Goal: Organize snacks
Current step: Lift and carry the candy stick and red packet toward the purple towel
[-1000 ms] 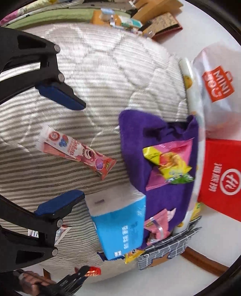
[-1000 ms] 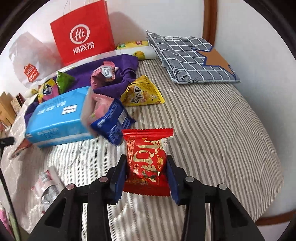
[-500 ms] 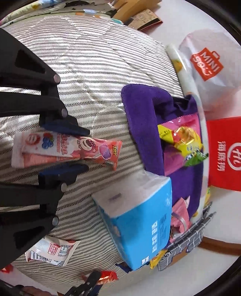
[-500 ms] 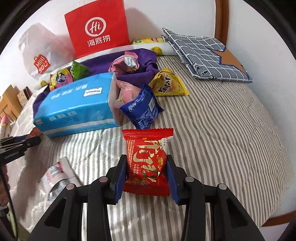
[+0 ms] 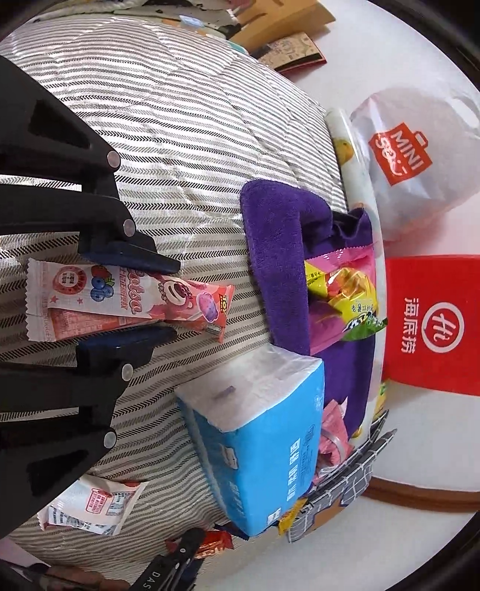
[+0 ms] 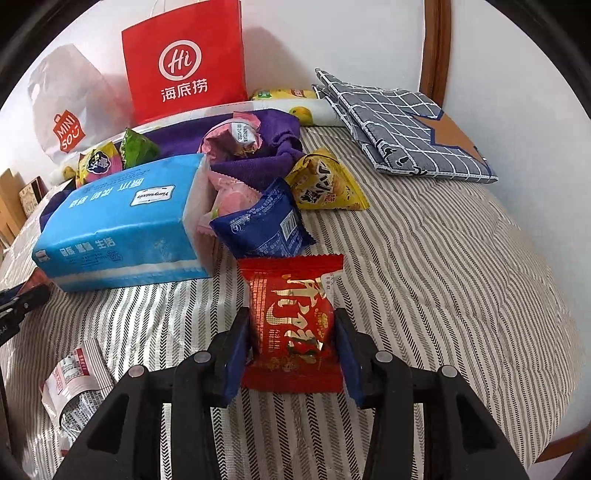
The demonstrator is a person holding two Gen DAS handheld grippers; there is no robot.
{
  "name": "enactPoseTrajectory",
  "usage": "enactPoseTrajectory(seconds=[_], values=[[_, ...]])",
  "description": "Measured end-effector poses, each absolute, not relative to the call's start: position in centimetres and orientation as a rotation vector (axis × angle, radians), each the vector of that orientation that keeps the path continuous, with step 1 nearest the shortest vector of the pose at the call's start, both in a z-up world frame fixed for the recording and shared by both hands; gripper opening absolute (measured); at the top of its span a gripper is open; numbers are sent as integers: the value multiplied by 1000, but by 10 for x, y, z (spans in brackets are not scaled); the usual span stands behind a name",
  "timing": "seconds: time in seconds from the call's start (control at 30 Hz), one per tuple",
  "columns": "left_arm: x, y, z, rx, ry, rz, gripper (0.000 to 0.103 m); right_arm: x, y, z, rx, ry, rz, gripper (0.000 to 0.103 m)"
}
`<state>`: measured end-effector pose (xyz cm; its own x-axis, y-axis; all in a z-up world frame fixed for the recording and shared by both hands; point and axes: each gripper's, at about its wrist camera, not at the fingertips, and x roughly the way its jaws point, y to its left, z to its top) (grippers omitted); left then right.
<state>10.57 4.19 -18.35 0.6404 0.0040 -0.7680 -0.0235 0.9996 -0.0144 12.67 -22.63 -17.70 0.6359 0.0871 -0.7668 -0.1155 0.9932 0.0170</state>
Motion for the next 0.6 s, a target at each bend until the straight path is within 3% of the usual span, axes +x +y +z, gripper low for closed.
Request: enactPoseTrajectory(seconds=[0.6], values=[[105, 45, -184, -57, 867, 20, 26, 126, -225, -177, -42, 870, 111, 42]])
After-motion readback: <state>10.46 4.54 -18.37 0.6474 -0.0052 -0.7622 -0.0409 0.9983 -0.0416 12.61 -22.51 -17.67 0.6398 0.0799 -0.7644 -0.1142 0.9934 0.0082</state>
